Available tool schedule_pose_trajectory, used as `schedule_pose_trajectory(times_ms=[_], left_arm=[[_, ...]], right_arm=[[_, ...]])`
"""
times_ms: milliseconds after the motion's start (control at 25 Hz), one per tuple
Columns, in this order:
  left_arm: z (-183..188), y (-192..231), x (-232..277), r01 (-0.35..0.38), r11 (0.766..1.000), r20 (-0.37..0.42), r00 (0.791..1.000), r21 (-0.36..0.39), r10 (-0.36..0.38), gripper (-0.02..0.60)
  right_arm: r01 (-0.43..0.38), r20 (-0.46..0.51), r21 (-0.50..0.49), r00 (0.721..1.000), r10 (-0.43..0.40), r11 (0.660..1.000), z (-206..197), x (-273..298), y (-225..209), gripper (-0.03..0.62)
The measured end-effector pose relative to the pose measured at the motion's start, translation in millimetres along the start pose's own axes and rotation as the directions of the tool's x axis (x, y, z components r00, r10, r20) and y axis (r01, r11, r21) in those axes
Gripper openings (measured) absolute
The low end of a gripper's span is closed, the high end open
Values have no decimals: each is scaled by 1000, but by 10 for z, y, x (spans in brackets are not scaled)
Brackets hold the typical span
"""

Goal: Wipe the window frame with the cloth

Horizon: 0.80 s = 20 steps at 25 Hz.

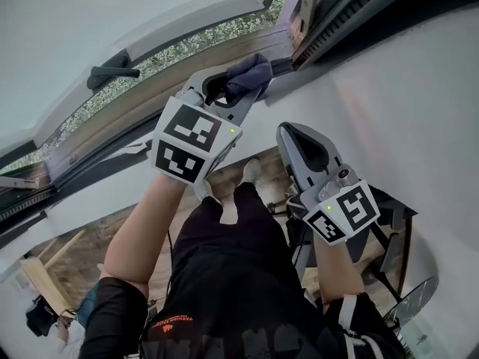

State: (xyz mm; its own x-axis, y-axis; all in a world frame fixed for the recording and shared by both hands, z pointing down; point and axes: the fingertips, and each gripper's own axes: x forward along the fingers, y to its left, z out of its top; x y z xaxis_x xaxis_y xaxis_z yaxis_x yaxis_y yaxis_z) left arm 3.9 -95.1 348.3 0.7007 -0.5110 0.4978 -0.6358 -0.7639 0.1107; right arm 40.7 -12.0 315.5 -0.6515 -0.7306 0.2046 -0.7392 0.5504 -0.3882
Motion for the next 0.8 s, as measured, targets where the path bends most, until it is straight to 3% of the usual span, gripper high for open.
schedule_pose_trajectory(times_ms=[480, 800], left_arm=[[775, -235, 98, 21, 997, 90, 996, 76, -28, 144], [809, -294, 251, 30, 997, 91, 995, 72, -37, 144]], right_arm=[[30, 47, -26, 998, -29, 999, 377, -226, -187, 5], [41, 38, -16, 998, -41, 999, 349, -305, -286, 5]])
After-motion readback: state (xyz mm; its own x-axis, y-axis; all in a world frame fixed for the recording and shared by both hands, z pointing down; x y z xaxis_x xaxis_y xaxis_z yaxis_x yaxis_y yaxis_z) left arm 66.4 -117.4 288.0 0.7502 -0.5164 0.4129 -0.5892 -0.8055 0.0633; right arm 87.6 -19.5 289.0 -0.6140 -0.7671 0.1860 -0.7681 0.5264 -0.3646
